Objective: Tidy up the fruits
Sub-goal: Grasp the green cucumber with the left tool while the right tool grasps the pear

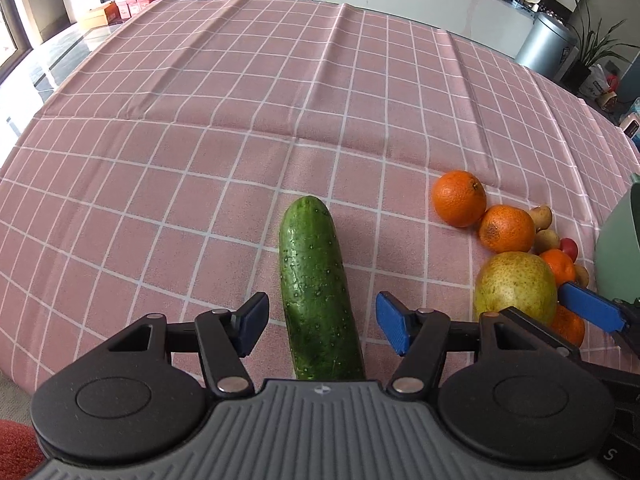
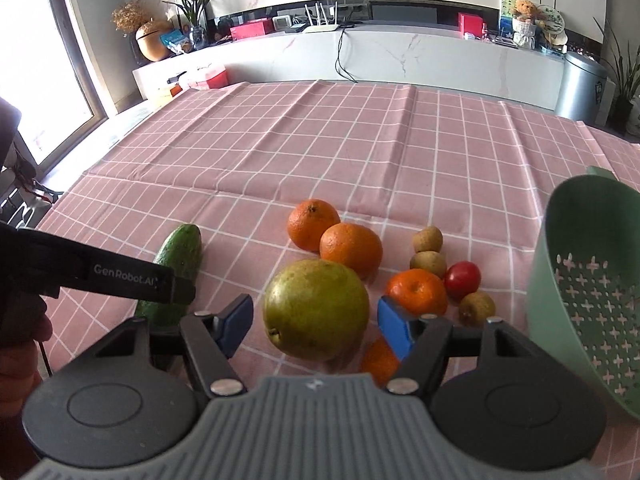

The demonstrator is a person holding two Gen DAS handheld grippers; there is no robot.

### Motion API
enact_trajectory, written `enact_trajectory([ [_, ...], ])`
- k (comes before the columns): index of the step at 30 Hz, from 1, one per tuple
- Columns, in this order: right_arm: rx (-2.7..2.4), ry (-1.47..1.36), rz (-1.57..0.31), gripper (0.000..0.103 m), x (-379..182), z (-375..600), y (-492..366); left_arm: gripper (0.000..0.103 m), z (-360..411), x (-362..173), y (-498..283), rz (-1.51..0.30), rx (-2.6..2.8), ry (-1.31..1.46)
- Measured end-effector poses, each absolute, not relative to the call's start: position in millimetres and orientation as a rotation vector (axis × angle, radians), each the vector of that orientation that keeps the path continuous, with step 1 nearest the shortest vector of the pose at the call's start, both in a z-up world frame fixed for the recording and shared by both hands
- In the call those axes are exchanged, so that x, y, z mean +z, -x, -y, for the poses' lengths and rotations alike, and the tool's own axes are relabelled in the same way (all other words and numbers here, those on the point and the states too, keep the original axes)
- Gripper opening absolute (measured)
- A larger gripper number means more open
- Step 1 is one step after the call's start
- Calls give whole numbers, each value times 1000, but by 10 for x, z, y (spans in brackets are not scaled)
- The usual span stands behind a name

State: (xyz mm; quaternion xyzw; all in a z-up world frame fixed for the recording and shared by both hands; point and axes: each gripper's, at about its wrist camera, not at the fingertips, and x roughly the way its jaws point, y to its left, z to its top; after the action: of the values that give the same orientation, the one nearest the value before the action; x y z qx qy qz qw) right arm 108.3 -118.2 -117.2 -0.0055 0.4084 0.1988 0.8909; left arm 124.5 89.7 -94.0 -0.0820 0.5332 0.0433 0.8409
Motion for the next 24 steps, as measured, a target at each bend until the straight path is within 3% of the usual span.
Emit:
enact_trajectory([
  [8,400,102,-843,66,-1301,1008,-1162,47,-871,-971,-1277,-1133,82,154],
  [24,376,141,-817,61,-1303,984,-1033,43,-847,-838,-1178,-1078,62,188],
])
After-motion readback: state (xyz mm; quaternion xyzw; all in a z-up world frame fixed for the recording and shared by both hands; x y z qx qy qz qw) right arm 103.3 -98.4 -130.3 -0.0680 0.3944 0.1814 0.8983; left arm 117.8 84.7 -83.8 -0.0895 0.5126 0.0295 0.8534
